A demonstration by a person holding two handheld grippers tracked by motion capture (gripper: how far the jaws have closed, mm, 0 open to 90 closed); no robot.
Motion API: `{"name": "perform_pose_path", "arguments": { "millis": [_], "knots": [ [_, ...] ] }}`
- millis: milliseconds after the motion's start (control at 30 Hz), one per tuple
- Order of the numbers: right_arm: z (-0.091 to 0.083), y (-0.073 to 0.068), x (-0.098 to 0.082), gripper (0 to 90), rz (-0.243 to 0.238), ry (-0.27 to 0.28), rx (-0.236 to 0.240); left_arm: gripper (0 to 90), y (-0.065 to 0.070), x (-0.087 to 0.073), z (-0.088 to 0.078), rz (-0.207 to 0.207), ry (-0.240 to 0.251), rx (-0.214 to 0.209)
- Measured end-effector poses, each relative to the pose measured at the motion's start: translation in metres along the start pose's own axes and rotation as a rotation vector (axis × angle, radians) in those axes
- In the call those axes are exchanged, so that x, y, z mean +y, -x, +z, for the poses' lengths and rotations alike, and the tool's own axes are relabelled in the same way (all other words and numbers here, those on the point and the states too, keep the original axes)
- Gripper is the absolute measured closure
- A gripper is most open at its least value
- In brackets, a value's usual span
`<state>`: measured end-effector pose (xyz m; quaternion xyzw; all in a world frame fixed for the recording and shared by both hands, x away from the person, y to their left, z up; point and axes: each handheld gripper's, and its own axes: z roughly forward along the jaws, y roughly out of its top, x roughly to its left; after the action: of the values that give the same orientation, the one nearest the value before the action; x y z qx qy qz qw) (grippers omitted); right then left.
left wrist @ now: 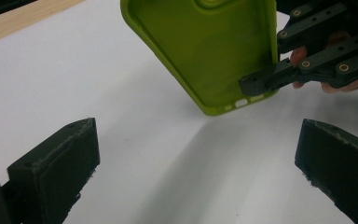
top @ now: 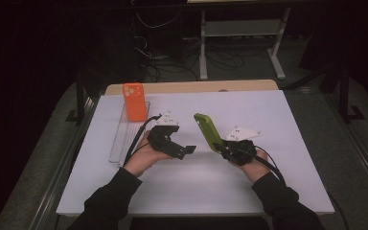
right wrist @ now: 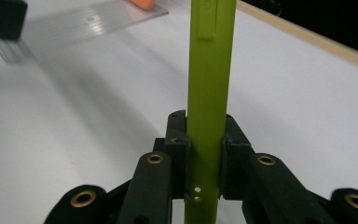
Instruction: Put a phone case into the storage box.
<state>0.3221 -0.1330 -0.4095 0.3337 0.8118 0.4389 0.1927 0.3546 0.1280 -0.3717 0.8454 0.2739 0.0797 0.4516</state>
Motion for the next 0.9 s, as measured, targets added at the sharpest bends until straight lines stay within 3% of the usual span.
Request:
{"name": "perform_pose_path", "arguments": {
  "millis": [133, 300, 433, 900],
  "knots": [
    [0.000, 0.000, 0.001, 75.7, 0.059, 0.018, 0.043, 0.0, 0.001, 0.004, 0.000, -0.014, 0.020, 0.003],
    [0.000, -0.002, 0.003, 75.7, 0.088, 0.037, 0.071, 0.0, 0.002, 0.010, 0.001, -0.030, 0.046, -0.004],
    [0.001, -0.007, 0.005, 75.7, 0.095, 0.050, 0.086, 0.0, 0.003, 0.013, 0.005, -0.046, 0.078, -0.022],
    [0.001, -0.016, 0.011, 75.7, 0.111, 0.083, 0.124, 0.0, 0.005, 0.023, 0.018, -0.072, 0.109, -0.042]
  ]
}}
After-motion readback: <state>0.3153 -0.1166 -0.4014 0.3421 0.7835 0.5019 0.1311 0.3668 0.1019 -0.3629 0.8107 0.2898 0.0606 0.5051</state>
